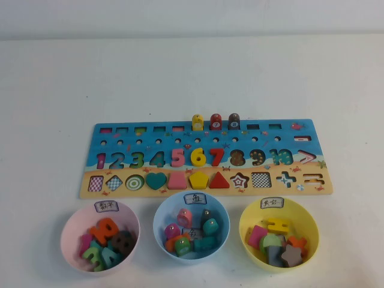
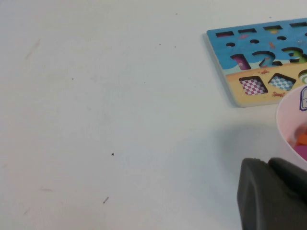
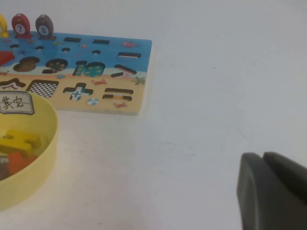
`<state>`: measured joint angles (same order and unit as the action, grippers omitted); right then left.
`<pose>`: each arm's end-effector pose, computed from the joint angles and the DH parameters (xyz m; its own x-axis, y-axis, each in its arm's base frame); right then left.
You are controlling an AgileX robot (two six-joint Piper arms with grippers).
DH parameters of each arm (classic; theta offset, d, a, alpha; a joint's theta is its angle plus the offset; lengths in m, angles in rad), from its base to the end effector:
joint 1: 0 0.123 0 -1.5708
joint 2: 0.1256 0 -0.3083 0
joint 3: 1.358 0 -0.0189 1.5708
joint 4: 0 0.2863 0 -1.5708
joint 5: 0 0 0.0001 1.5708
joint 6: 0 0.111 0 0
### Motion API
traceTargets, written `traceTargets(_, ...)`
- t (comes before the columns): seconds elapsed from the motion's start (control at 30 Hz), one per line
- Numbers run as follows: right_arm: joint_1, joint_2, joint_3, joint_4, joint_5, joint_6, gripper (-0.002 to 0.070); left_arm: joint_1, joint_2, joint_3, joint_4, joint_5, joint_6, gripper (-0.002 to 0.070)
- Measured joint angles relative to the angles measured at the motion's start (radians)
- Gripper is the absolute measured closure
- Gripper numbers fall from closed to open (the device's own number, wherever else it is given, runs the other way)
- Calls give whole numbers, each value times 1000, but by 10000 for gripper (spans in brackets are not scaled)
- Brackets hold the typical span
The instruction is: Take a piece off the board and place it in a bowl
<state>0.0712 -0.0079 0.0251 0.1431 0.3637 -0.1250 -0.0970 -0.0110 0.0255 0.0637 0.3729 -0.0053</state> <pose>0.0837 0.0116 0.1663 -0.2866 -0.0116 -0.9580 -0.1170 0.9929 0.0230 0.0837 -0.0056 0.1651 -0.2892 0.0824 -0.9537 0.0905 0.9942 0.0584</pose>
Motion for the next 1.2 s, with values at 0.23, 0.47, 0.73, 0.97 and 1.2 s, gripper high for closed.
traceTargets(0.23, 0, 0, 0, 0, 0, 0, 694, 0, 0, 0, 0, 0, 0, 679)
traceTargets(0.47, 0, 0, 0, 0, 0, 0, 694, 0, 0, 0, 0, -2, 0, 679)
traceTargets(0.73, 0, 0, 0, 0, 0, 0, 694, 0, 0, 0, 0, -2, 0, 679)
traceTargets(0.97, 0, 0, 0, 0, 0, 0, 694, 0, 0, 0, -11, -6, 0, 679)
traceTargets(1.2, 0, 0, 0, 0, 0, 0, 694, 0, 0, 0, -190, -81, -76, 679)
